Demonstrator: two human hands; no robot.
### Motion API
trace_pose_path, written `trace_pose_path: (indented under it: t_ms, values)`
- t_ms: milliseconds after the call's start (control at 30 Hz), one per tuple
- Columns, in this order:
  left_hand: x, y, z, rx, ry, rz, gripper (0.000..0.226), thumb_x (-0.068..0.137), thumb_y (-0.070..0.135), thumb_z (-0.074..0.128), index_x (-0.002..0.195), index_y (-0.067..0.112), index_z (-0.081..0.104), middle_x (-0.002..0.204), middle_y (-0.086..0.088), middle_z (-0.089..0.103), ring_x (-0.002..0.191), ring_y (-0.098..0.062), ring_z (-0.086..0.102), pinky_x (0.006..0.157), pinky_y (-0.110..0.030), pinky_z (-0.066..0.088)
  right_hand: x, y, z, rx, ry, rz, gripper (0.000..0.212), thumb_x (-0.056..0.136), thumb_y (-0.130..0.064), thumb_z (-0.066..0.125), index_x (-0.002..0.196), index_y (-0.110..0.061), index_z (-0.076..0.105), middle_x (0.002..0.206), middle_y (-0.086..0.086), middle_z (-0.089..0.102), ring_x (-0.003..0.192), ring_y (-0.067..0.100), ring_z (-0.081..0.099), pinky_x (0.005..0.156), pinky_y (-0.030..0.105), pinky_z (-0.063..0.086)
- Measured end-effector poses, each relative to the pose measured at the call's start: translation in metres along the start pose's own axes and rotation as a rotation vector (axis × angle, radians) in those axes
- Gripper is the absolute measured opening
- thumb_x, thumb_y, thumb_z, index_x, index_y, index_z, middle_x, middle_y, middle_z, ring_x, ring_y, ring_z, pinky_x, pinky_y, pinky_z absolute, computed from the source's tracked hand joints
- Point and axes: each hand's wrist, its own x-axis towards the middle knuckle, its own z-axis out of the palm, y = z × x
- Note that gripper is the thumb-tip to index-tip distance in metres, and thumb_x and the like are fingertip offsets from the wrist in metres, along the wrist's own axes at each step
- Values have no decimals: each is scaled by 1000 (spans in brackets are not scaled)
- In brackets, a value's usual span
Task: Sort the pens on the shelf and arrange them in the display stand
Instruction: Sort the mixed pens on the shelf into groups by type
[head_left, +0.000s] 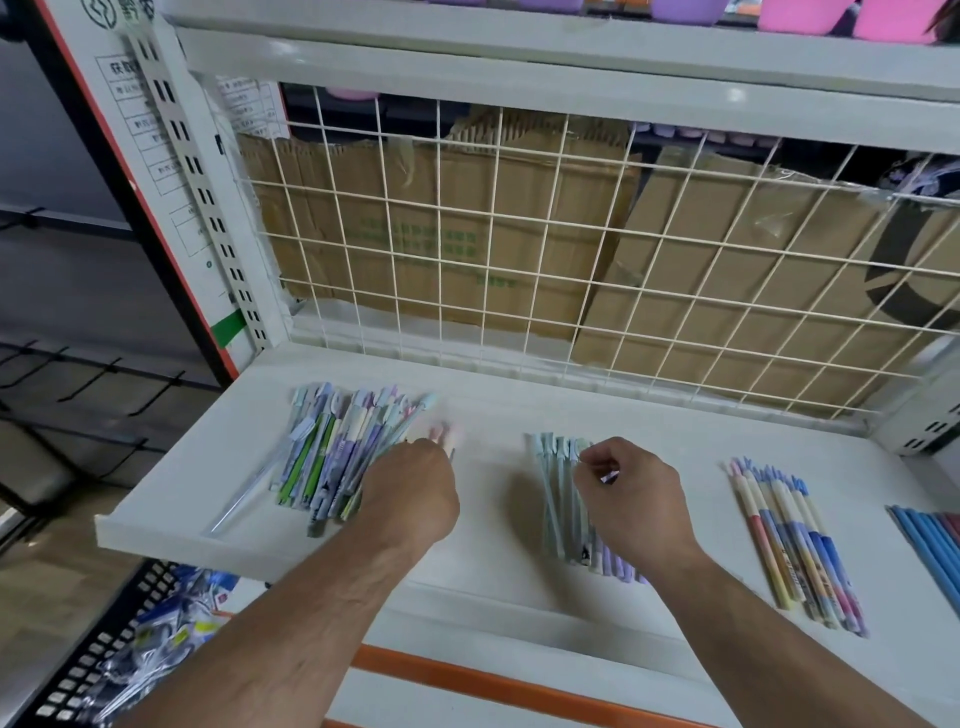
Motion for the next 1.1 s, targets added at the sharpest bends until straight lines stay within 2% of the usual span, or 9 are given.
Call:
trace_pose_path:
  t_ms: [133, 233, 367, 467, 567, 700, 867, 967, 1100]
  values:
    - [3, 1, -2, -13, -23, -11, 17, 91, 20, 57, 106, 12, 56, 90, 1, 61, 80, -20, 59, 64, -28, 39, -1, 1, 0, -11, -5, 18, 17, 91, -23, 59, 75, -28, 63, 63, 1, 71, 56, 26, 68, 107, 29, 44]
    - [3, 6, 3, 67, -37, 10, 21, 93, 20, 55, 112, 13, 53, 103, -1, 64, 96, -19, 64, 69, -28, 40, -2, -1, 0, 9, -18, 26, 18, 92, -22, 59, 75, -27, 64, 65, 1, 71, 58, 28, 68, 90, 12, 46]
    - [2, 11, 11, 118, -26, 32, 22, 98, 22, 49, 117, 12, 51, 116, -4, 61, 106, -20, 62, 72, -29, 41, -2, 5, 1, 18, -11, 28, 17, 91, -23, 59, 75, -24, 65, 60, -1, 69, 55, 26, 68, 96, 16, 43]
    - [-2, 16, 12, 134, -29, 34, 19, 100, 22, 45, 115, 13, 51, 114, -5, 62, 103, -19, 62, 70, -29, 40, -3, 7, -2, 26, -19, 34, 19, 93, -22, 58, 75, -22, 64, 62, 1, 69, 55, 26, 67, 60, 1, 40]
    - [-5, 20, 10, 60, -47, 29, 16, 97, 16, 49, 112, 13, 49, 109, -4, 61, 98, -19, 62, 68, -29, 41, -6, 7, -9, 35, -21, 13, 22, 93, -19, 56, 73, -21, 64, 63, 5, 69, 55, 27, 67, 44, 5, 39]
    - [-4, 29, -1, -257, -71, 10, 8, 99, 20, 42, 100, 13, 46, 100, -8, 63, 84, -24, 56, 67, -29, 42, -8, 8, -19, 64, -34, -34, 26, 92, -14, 57, 67, -19, 61, 56, 11, 65, 50, 30, 63, 51, 4, 39]
    - [-9, 64, -12, -1181, -390, -162, 25, 85, 30, 52, 93, 8, 61, 95, -17, 60, 83, -30, 57, 78, -43, 52, -13, 13, -34, 187, -120, -1, 18, 93, -14, 58, 78, -14, 69, 62, 6, 67, 44, 20, 60, 44, 25, 49]
    - [-18, 87, -11, -1361, -466, -170, 14, 99, 18, 53, 97, 7, 63, 92, -16, 57, 81, -29, 53, 75, -40, 44, -14, 23, -42, 242, -137, 8, 10, 90, -15, 67, 82, -19, 72, 67, -8, 68, 57, 5, 59, 61, 24, 50]
    - [-35, 122, -13, -1440, -553, -98, 15, 102, 11, 48, 101, 8, 63, 74, -13, 63, 56, -24, 61, 53, -29, 49, -16, 40, -58, 281, -183, 30, 10, 87, -27, 76, 92, -21, 69, 79, 1, 73, 66, 14, 66, 66, 30, 57]
